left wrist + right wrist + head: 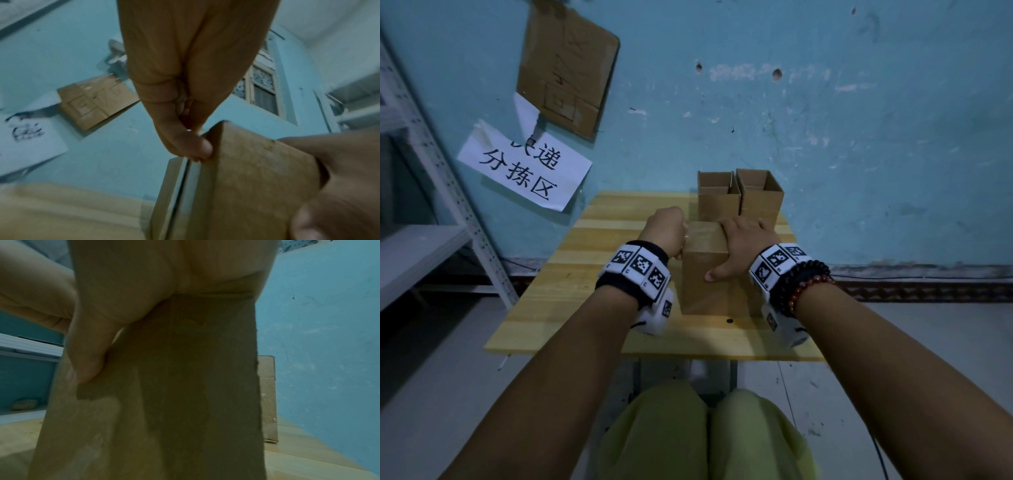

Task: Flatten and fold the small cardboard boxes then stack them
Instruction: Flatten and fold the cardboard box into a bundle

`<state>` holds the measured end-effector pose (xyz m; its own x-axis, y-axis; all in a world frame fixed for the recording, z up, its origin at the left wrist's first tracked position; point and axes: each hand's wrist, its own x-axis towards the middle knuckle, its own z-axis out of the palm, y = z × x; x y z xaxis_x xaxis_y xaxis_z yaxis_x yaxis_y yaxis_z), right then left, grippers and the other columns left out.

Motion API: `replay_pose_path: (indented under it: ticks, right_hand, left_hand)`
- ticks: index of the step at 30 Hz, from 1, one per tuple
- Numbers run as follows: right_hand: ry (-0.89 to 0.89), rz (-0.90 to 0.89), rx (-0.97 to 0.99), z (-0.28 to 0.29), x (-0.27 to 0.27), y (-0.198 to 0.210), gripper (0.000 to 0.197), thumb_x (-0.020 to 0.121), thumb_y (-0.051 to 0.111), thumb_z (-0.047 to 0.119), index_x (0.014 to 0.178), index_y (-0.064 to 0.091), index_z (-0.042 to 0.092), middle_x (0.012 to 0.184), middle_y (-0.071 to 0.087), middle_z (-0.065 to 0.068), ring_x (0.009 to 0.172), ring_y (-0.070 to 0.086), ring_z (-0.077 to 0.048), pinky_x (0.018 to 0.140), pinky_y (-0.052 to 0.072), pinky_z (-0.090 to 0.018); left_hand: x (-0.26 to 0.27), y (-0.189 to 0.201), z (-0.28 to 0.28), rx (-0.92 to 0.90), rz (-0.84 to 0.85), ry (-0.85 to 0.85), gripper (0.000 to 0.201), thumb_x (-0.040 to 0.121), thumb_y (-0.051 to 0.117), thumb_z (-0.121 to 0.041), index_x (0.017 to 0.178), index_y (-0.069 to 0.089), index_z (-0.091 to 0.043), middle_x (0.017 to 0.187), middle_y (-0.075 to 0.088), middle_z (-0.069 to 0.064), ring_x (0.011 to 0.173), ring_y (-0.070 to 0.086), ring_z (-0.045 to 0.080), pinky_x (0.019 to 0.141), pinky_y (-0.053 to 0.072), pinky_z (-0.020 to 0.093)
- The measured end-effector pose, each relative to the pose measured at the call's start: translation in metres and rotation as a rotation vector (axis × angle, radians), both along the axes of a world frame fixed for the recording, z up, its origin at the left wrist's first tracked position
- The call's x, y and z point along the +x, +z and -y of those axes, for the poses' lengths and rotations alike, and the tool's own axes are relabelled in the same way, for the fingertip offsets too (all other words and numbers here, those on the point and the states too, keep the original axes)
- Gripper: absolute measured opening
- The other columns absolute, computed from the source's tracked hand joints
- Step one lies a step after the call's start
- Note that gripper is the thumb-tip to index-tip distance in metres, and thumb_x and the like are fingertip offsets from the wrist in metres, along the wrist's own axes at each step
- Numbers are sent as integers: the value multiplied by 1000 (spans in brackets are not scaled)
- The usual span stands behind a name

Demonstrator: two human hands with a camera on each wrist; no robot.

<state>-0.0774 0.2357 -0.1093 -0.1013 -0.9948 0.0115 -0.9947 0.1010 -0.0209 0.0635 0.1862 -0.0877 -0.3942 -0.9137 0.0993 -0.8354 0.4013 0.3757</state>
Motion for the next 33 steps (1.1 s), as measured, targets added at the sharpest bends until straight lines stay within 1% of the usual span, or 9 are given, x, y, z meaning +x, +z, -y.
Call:
replay_pose_path:
  ticks: [2, 4, 8, 13, 20, 26, 28, 30, 33]
  right_hand:
    - [-1, -2, -2, 0, 0, 0, 109, 58, 68, 70, 144, 18, 22, 144, 35, -3, 135, 32, -24, 117, 11, -48]
    - [-2, 3, -4, 0, 0, 1, 109, 59, 68, 69, 144, 18, 22, 144, 35, -3, 136, 31, -24, 117, 11, -48]
    - [8, -4, -11, -2, 0, 1, 108, 60, 67, 69, 144, 19, 21, 145, 34, -5, 136, 31, -24, 116, 13, -48]
    - [-1, -13, -14, -1, 0, 0, 110, 59, 67, 71, 144, 18, 21, 146, 33, -4, 137, 30, -24, 116, 12, -49]
    - [1, -15, -17, 1, -1, -2, 110, 59, 66, 71, 144, 18, 21, 147, 33, -4, 136, 31, -25, 116, 12, -50]
    - [3, -12, -15, 0, -1, -1, 110, 60, 66, 70, 145, 16, 21, 149, 29, -3, 138, 28, -24, 116, 10, -50]
    - [0, -11, -11, 0, -1, -1, 110, 60, 66, 70, 145, 16, 21, 149, 28, -3, 138, 28, -24, 116, 9, -50]
    - [-2, -12, -16, -1, -1, 0, 109, 61, 66, 70, 145, 16, 21, 149, 29, -3, 138, 29, -25, 117, 10, -50]
    - [3, -5, -21, -1, -1, 0, 109, 61, 66, 70, 145, 17, 20, 149, 28, -3, 138, 28, -25, 117, 10, -50]
  left_hand:
    - [4, -3, 2, 43, -122, 11, 33, 91, 46, 6, 63, 39, -12, 67, 54, 7, 63, 61, 27, 58, 49, 32]
    - [5, -7, 0, 23, -213, 35, 33, 92, 42, 4, 64, 36, -13, 72, 53, 7, 59, 57, 25, 51, 47, 30]
    - [-1, -11, -9, -248, -66, 103, 8, 93, 49, -7, 87, 54, -7, 98, 61, 10, 94, 60, 31, 68, 40, 32]
    - [-11, -12, -2, -333, -21, 65, 9, 90, 57, -12, 94, 62, -5, 111, 55, 10, 103, 55, 27, 72, 40, 33]
    - [-15, -13, -7, -281, -19, 47, 37, 96, 43, -35, 101, 61, -3, 108, 56, 10, 102, 55, 28, 68, 32, 31]
    - [-15, -10, -5, -83, -278, 76, 15, 87, 56, -11, 74, 60, -7, 96, 65, 15, 93, 61, 30, 73, 44, 30]
    - [-13, -8, -5, 25, -366, 112, 6, 86, 58, -11, 81, 56, -9, 100, 62, 14, 100, 59, 30, 77, 43, 30]
    - [-12, -6, -5, 77, -352, 153, 25, 87, 60, -18, 104, 52, -2, 111, 57, 15, 105, 56, 32, 76, 41, 31]
    - [-10, -5, -7, 24, -164, 159, 24, 91, 52, -24, 95, 60, 0, 106, 63, 18, 97, 58, 33, 71, 40, 31]
